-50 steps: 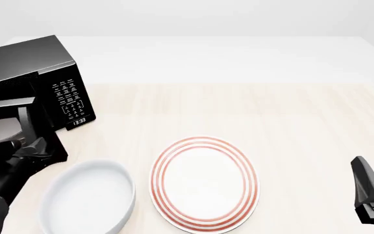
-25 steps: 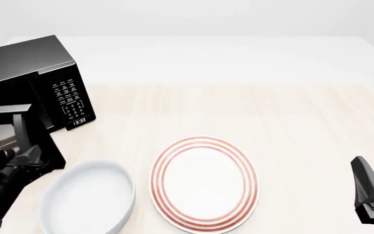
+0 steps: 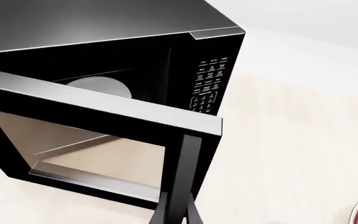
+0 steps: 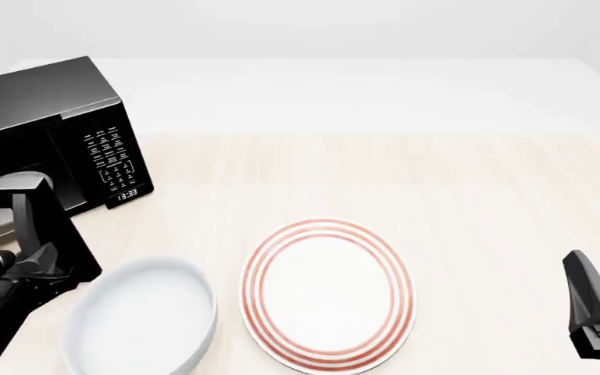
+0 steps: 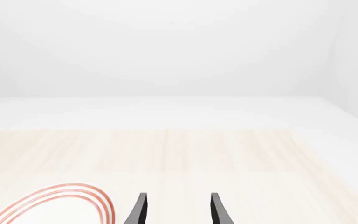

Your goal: Open the microwave.

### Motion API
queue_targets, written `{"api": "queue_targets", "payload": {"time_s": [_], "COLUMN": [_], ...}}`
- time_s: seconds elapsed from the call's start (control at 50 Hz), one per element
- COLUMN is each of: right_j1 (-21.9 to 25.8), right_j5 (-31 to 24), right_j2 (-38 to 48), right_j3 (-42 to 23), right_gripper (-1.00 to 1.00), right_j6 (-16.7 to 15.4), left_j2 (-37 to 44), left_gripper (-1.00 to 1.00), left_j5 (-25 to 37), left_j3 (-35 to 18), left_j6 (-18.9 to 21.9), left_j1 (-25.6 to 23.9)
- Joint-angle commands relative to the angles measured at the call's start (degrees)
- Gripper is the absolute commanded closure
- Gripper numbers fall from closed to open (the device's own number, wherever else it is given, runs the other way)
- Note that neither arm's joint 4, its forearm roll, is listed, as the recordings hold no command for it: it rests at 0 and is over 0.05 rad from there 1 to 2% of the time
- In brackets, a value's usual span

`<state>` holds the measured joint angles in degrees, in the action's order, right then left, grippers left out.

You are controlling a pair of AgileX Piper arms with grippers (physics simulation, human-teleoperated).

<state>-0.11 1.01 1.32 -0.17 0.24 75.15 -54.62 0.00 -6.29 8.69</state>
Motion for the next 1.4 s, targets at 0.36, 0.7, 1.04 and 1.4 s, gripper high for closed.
{"api": "queue_targets", "payload": {"time_s": [0.36, 0.7, 1.04, 1.4], "right_j1": [0.00, 0.00, -0.41, -0.42], "right_j5": [0.00, 0.00, 0.14, 0.09], "right_j2": [0.01, -0.01, 0.17, 0.10], "right_j3": [0.00, 0.00, -0.04, -0.03], "right_gripper": [-1.00, -1.00, -1.00, -1.00], "right_j6": [-0.01, 0.00, -0.01, -0.01], "left_j2": [-3.70, -2.36, -1.70, -3.09], "left_gripper": [1.00, 1.00, -1.00, -1.00], "left_j5": [-12.97, -14.18, -14.03, -12.66], "left_j3": [-0.06, -0.02, -0.02, -0.01], "left_j6": [-1.31, -1.71, -3.26, -3.85], "left_j1": [-1.63, -1.46, -0.93, -0.48]}}
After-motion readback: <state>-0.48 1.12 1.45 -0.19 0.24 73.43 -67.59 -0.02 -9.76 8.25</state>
